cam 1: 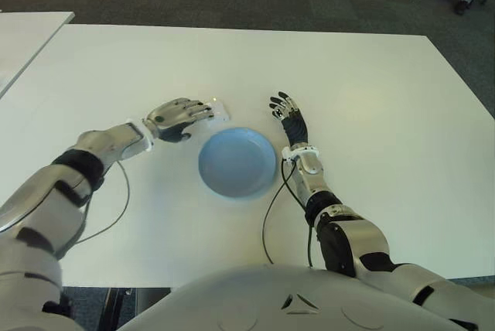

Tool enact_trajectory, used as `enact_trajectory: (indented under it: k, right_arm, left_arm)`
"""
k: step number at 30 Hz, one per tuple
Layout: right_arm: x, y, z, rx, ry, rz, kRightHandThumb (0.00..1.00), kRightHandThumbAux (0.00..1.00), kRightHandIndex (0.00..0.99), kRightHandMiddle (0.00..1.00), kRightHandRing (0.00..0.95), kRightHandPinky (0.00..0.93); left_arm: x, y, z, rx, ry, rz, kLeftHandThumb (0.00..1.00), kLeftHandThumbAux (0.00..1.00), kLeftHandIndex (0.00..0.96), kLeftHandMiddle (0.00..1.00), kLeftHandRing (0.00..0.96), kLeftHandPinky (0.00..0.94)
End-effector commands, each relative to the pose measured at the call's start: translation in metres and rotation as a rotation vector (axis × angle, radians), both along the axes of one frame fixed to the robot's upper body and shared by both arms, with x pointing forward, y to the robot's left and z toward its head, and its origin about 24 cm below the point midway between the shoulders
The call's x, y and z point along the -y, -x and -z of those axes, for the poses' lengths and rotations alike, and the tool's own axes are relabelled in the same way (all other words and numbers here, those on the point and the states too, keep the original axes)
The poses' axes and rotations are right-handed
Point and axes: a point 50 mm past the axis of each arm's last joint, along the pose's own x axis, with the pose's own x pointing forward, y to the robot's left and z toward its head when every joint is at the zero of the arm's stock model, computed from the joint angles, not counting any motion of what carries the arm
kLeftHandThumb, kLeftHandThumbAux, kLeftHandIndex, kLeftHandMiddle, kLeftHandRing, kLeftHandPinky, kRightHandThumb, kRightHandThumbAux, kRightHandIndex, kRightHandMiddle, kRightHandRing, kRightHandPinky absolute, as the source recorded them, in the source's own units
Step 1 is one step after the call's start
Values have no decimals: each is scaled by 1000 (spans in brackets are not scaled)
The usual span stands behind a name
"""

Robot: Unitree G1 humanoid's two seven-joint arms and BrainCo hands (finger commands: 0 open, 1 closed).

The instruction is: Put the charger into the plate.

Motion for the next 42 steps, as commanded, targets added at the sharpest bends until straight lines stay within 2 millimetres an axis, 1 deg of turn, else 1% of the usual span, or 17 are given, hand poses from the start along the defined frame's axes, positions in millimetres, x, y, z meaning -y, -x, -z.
enact_trajectory:
  k: [1, 2, 3, 4, 8, 11, 16, 24, 29, 34, 42]
  right_arm:
    - [-10, 13, 18, -115, -33, -5, 0, 543, 127, 241, 200, 167]
    - [-10, 13, 18, -115, -33, -4, 0, 542, 128, 242, 201, 169]
    - [-10, 13, 18, -114, -31, -4, 0, 542, 128, 242, 201, 169]
    - [-10, 13, 18, -114, -30, -3, 0, 541, 128, 242, 201, 170]
    - [-10, 12, 18, -109, -23, -5, 0, 537, 128, 241, 199, 168]
    - [-10, 12, 17, -106, -19, -8, 0, 535, 125, 241, 200, 169]
    - [-10, 13, 17, -96, -15, -11, 0, 535, 122, 244, 209, 179]
    - [-8, 12, 17, -102, -8, -17, 0, 539, 122, 248, 219, 180]
    - [-7, 11, 18, -106, -5, -17, 0, 540, 120, 250, 216, 173]
    - [-7, 11, 18, -109, -4, -16, 0, 541, 113, 254, 216, 178]
    - [-6, 11, 18, -105, 1, -14, 0, 533, 109, 250, 211, 165]
  left_arm:
    - [-9, 12, -8, -65, -15, 6, 132, 777, 0, 36, 45, 101]
    - [-9, 12, -12, -66, -12, 10, 167, 772, 0, 40, 50, 107]
    - [-10, 14, -18, -67, -4, 14, 180, 770, 0, 42, 51, 109]
    - [-11, 15, -21, -68, 1, 15, 223, 767, 1, 48, 58, 114]
    - [-14, 21, -31, -77, 30, 10, 338, 758, 16, 66, 73, 119]
    - [-16, 26, -36, -83, 43, 9, 396, 756, 29, 75, 77, 112]
    - [-17, 35, -45, -78, 50, 18, 452, 752, 49, 85, 78, 103]
    - [-22, 45, -51, -66, 63, 20, 460, 759, 61, 97, 84, 107]
    - [-22, 50, -53, -63, 60, 25, 442, 759, 53, 107, 95, 118]
    - [-24, 54, -52, -76, 41, 23, 419, 760, 42, 109, 98, 116]
    - [-27, 57, -46, -97, 19, 4, 412, 747, 26, 95, 87, 102]
